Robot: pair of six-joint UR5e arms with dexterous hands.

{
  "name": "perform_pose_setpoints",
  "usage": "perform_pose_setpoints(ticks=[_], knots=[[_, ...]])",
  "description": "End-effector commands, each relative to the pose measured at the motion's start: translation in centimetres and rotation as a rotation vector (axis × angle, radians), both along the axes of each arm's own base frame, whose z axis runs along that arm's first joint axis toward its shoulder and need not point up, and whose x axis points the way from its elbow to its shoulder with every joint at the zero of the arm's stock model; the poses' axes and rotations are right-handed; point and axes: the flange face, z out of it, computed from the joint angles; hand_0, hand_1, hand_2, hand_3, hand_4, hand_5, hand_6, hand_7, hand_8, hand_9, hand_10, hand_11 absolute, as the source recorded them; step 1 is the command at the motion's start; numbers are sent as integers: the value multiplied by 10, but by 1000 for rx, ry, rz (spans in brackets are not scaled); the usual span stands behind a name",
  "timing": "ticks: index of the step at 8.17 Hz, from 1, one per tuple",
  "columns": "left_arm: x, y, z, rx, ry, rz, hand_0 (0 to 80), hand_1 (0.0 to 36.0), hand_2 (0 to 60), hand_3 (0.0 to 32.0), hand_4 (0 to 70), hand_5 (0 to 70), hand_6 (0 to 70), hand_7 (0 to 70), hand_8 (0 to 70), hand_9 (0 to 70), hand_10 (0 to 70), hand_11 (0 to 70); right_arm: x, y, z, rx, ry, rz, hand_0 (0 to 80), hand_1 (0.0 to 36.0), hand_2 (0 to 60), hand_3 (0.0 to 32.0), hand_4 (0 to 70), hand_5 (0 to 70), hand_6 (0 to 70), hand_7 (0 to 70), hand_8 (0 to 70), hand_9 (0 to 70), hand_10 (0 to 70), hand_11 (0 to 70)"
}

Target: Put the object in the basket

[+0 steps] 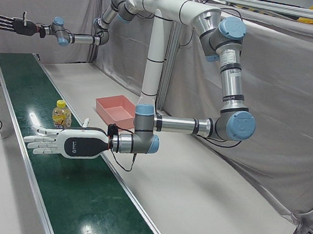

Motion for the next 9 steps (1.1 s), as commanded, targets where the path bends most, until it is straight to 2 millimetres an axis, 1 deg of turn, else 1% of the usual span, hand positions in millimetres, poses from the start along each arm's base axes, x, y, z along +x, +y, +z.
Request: perform_pose_setpoints(ticks=[1,2,3,5,7,8,9], knots=[[28,3,-7,6,25,-4,800,96,0,8,77,196,0,0,22,19,15,51,-1,0,-1,2,0,-1,0,0,0,0,0,0,0,0,0,0,0,0],[49,7,-7,5,21,29,800,89,0,0,82,204,0,0,30,31,19,55,0,0,-1,2,0,1,0,0,0,0,0,0,0,0,0,0,0,0],[55,9,-8,5,22,40,800,86,0,0,86,207,0,0,33,34,18,53,0,0,-1,2,0,1,0,0,0,0,0,0,0,0,0,0,0,0],[61,2,-24,23,35,44,800,93,0,0,86,223,0,0,28,28,16,51,-1,0,-1,2,0,-1,0,0,0,0,0,0,0,0,0,0,0,0],[67,-5,-44,35,52,49,800,93,0,0,100,240,0,0,49,59,15,49,0,0,-1,2,0,1,0,0,0,0,0,0,0,0,0,0,0,0],[67,-6,-48,28,53,50,800,113,0,0,107,285,0,0,64,80,36,80,0,0,-1,2,0,1,0,0,0,0,0,0,0,0,0,0,0,0],[69,-9,-56,1,44,52,572,281,391,0,141,581,6,17,126,167,105,178,0,0,-2,3,0,-1,0,0,0,0,0,0,0,0,0,0,0,0]])
